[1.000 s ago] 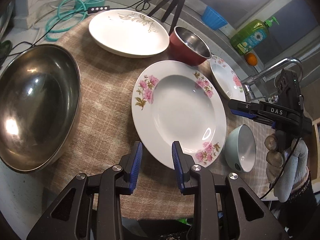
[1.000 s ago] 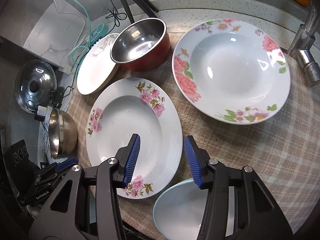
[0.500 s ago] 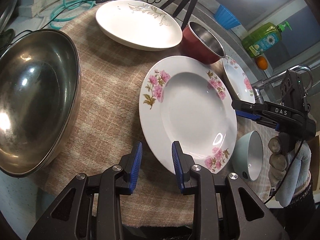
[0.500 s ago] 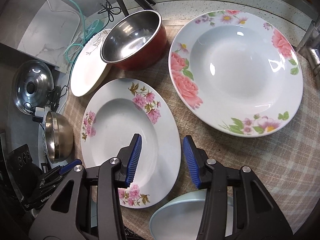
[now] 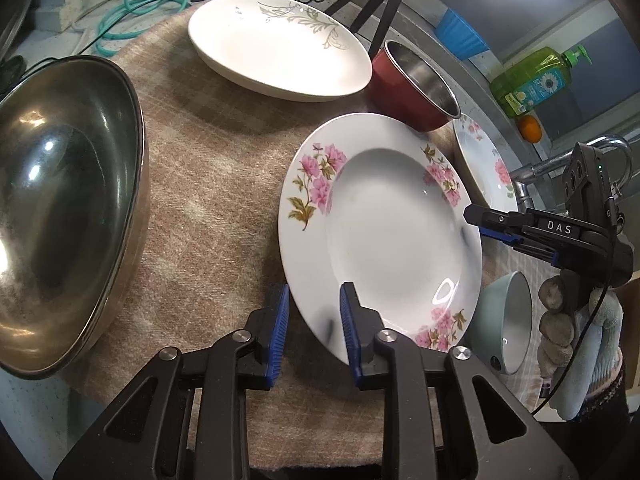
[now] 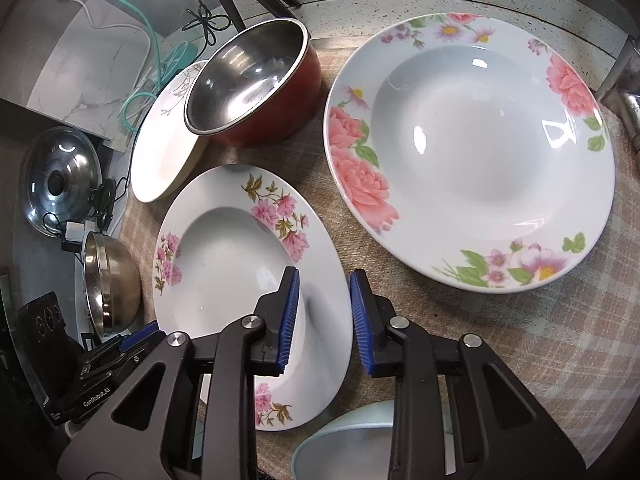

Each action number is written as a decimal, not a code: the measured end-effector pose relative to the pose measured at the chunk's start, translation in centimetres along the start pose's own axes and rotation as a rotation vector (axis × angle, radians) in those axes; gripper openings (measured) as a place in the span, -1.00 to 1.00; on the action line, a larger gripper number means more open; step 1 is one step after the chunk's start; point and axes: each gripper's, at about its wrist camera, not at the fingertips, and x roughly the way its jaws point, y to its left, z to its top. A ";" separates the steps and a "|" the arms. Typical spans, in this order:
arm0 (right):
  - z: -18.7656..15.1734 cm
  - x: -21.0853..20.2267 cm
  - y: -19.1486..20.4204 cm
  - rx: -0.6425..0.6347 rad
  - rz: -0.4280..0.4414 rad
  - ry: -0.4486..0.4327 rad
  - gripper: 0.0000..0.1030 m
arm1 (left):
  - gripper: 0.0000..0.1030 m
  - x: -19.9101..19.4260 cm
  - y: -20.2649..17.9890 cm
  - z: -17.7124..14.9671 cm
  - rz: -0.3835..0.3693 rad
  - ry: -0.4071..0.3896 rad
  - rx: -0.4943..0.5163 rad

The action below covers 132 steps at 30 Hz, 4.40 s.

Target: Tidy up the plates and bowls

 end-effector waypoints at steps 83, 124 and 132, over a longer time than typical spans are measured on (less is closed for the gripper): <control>-5.8 1.0 7.9 -0.295 -0.167 0.039 -0.44 | -0.54 -3.2 2.2 -7.4 0.058 0.020 0.046; -3.6 -13.4 -10.0 0.094 -0.099 -0.279 0.00 | -0.32 -2.1 -10.7 3.6 -0.057 -0.071 0.295; -2.3 -12.1 -11.5 0.140 -0.051 -0.273 0.00 | -0.32 0.0 -15.1 9.9 -0.083 -0.048 0.394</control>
